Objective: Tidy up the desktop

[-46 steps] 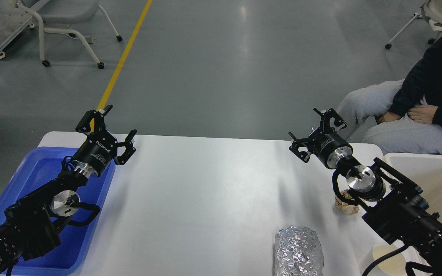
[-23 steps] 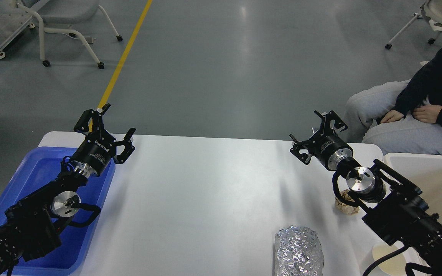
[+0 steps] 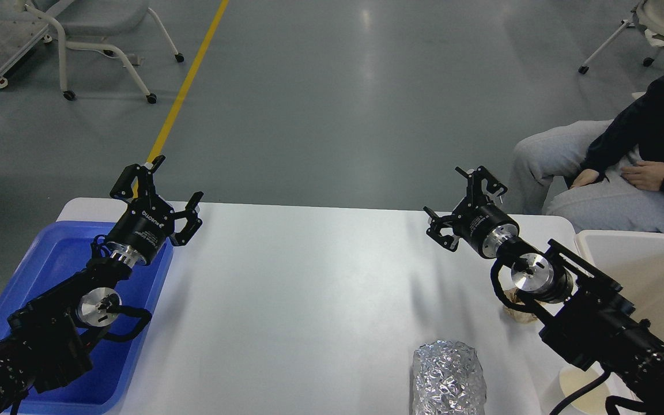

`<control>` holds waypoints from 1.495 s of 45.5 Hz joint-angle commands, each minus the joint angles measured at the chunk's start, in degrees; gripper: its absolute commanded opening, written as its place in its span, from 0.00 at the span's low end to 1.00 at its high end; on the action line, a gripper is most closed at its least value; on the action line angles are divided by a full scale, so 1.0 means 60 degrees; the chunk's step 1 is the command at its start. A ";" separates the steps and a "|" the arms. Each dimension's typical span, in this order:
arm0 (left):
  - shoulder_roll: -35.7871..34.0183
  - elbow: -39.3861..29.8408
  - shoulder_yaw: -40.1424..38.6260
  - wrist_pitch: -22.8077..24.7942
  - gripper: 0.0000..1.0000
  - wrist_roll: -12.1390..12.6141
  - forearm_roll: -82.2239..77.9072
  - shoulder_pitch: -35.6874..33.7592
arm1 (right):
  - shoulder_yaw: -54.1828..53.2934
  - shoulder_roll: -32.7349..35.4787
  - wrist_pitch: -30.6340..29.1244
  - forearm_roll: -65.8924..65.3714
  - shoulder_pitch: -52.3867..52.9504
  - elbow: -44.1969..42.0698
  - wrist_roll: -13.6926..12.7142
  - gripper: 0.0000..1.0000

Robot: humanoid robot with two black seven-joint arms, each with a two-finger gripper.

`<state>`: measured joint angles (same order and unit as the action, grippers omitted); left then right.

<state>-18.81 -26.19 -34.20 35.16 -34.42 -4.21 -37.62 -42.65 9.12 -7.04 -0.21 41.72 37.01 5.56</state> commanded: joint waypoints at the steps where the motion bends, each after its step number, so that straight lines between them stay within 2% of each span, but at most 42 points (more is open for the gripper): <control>1: 0.0000 0.0000 -0.0012 0.0000 1.00 -0.0006 -0.0001 0.0000 | 0.0326 0.0486 0.0031 -0.0873 0.0282 0.0671 -0.0091 1.00; 11: 0.0000 0.0000 -0.0012 0.0000 1.00 -0.0006 -0.0001 0.0000 | 0.1951 0.1789 0.0120 -0.0947 0.1292 0.1725 -0.0150 1.00; 23: 0.0000 0.0000 0.0002 0.0000 1.00 -0.0006 -0.0001 0.0000 | 0.4558 0.4205 0.0003 -0.1122 0.2376 0.3191 -0.0135 1.00; 36: 0.0000 0.0000 0.0002 0.0000 1.00 -0.0006 -0.0001 0.0000 | 0.8293 0.6813 -0.0012 -0.2849 0.4192 0.5299 -0.0047 1.00; 42: 0.0000 0.0000 0.0003 0.0000 1.00 -0.0006 -0.0001 0.0000 | 0.9378 0.8144 -0.0027 -0.4224 0.4793 0.6411 -0.0018 1.00; 55: 0.0000 0.0000 0.0003 0.0000 1.00 -0.0006 -0.0001 0.0000 | 0.9643 1.0549 -0.0598 -0.7083 0.4721 0.8142 -0.0003 1.00; 61: 0.0000 0.0000 0.0003 0.0000 1.00 -0.0006 -0.0001 0.0000 | 0.9643 1.1281 -0.0964 -0.7802 0.4692 0.8421 0.0055 1.00; 68: 0.0000 0.0000 0.0003 0.0000 1.00 -0.0006 -0.0001 0.0000 | 0.9643 1.1912 -0.1433 -0.7963 0.4677 0.8509 0.0348 1.00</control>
<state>-18.81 -26.19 -34.20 35.16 -34.45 -4.22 -37.62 14.06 72.87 -12.00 -42.40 69.54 84.85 6.03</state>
